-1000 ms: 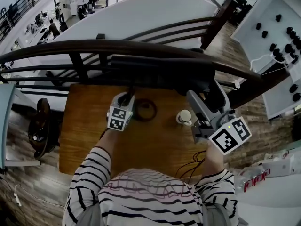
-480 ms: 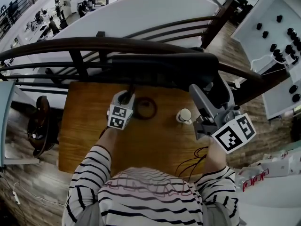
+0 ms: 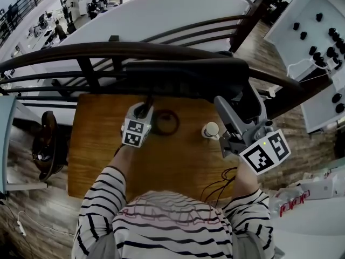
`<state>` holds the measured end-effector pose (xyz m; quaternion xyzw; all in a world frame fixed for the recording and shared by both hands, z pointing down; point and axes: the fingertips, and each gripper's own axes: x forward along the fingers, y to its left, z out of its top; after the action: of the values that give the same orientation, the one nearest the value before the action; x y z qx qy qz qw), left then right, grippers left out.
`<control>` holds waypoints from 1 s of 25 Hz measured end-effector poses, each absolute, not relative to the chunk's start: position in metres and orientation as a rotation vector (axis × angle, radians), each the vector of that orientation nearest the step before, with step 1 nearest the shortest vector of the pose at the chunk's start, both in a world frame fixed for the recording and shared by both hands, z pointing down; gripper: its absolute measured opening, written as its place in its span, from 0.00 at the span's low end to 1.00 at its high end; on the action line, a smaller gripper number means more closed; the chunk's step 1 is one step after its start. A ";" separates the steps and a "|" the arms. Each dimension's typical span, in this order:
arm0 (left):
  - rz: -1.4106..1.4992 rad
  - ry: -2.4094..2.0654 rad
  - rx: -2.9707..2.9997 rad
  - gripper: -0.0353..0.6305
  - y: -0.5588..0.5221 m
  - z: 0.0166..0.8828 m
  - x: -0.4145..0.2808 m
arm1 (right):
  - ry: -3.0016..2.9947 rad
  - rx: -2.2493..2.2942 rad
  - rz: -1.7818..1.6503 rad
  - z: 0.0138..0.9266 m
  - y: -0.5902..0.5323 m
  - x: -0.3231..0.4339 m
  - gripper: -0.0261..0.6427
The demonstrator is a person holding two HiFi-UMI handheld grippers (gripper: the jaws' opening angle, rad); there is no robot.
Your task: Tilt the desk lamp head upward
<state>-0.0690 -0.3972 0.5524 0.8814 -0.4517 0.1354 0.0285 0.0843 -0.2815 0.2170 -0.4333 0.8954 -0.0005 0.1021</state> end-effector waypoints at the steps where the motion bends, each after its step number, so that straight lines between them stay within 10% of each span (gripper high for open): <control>1: 0.428 -1.390 2.721 0.16 -0.397 0.553 -0.069 | 2.642 -1.277 0.002 0.217 -0.281 0.085 0.67; 25: 0.416 -1.470 2.789 0.38 -0.316 0.506 -0.081 | 2.538 -1.288 -0.089 0.276 -0.221 0.107 0.61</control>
<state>-0.0810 -0.3159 0.5059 0.8768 -0.4622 0.1309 -0.0194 0.1075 -0.2209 0.2758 -0.4475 0.8816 -0.0309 0.1465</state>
